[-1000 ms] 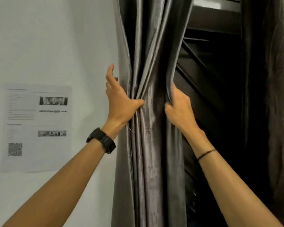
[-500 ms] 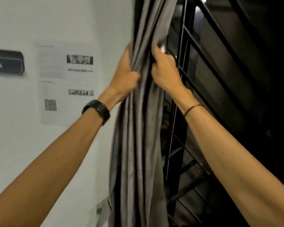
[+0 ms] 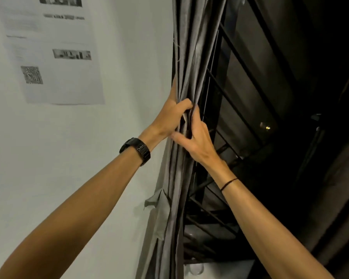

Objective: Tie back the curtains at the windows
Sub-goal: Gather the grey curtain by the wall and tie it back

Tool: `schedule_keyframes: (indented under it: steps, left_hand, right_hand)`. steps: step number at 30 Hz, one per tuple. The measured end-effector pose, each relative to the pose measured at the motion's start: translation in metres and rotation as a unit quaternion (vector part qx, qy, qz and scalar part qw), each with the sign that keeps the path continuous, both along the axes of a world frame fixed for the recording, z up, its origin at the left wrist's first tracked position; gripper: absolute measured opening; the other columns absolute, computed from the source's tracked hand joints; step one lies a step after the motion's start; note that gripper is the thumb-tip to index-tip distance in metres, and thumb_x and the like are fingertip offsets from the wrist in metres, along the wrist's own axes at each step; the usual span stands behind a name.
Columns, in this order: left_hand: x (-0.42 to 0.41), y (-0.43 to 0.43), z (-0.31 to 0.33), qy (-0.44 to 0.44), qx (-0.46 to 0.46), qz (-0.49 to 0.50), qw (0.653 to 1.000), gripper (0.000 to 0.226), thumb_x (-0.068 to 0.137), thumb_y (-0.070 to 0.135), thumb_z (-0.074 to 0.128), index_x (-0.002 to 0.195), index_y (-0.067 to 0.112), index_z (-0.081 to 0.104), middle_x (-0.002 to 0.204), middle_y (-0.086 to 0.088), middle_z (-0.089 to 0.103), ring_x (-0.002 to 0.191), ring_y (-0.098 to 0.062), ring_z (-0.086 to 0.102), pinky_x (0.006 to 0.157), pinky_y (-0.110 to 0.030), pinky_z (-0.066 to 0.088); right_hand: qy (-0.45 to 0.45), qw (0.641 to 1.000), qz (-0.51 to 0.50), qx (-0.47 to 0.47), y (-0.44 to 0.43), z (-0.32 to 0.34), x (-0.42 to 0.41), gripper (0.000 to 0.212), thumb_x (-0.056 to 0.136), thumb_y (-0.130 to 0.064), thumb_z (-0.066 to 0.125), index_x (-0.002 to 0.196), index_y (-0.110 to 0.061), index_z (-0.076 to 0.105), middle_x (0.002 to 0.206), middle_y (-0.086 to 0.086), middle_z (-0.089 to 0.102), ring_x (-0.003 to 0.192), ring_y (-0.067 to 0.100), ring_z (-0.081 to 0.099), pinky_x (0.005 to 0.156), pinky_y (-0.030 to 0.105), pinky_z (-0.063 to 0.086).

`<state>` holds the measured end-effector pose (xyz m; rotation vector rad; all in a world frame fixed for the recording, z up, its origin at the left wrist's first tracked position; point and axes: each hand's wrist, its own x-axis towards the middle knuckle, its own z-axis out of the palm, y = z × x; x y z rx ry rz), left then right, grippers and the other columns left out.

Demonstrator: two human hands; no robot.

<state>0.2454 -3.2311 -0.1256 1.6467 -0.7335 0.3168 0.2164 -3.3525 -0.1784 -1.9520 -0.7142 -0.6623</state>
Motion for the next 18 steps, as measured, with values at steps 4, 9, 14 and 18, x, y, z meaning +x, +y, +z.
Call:
schedule_keyframes:
  steps: [4, 9, 14, 18]
  left_hand:
    - [-0.012, 0.003, -0.037, 0.026, 0.059, -0.035, 0.997, 0.108, 0.090, 0.032, 0.071, 0.165, 0.027, -0.006, 0.174, 0.004, 0.009, 0.155, -0.006, 0.019, 0.128, -0.029, 0.019]
    - [-0.041, 0.011, -0.091, 0.096, 0.082, -0.061, 0.990, 0.098, 0.096, 0.040, 0.066, 0.153, 0.043, -0.014, 0.155, 0.031, 0.007, 0.138, 0.021, 0.019, 0.100, 0.007, 0.022]
    - [-0.055, 0.041, -0.173, 0.161, -0.015, 0.032, 0.986, 0.065, 0.092, 0.036, 0.054, 0.154, 0.033, 0.033, 0.144, 0.015, 0.049, 0.134, 0.003, 0.049, 0.107, -0.016, 0.043]
    - [-0.065, 0.063, -0.244, 0.237, 0.112, 0.185, 0.947, 0.051, 0.091, 0.018, 0.069, 0.136, 0.037, 0.056, 0.128, -0.004, 0.052, 0.096, -0.018, 0.062, 0.079, -0.015, 0.046]
  right_hand:
    - [0.057, 0.996, -0.049, -0.056, 0.012, -0.050, -0.010, 0.097, 0.078, -0.046, 0.083, 0.152, -0.021, 0.025, 0.145, -0.001, 0.050, 0.129, 0.006, 0.052, 0.108, 0.028, 0.049]
    - [0.096, 0.988, -0.112, -0.049, 0.032, -0.127, -0.012, 0.086, 0.085, -0.040, 0.077, 0.154, -0.029, 0.026, 0.146, -0.009, 0.049, 0.134, 0.004, 0.049, 0.107, 0.022, 0.046]
    - [0.139, 0.987, -0.084, 0.001, 0.027, -0.165, -0.029, 0.076, 0.091, 0.003, 0.058, 0.157, -0.021, 0.030, 0.141, -0.001, 0.056, 0.127, 0.005, 0.055, 0.105, 0.017, 0.046]
    - [0.154, 0.981, -0.117, 0.028, 0.021, -0.181, -0.035, 0.047, 0.099, -0.008, 0.060, 0.144, -0.008, 0.048, 0.124, 0.000, 0.063, 0.110, 0.003, 0.060, 0.092, 0.000, 0.041]
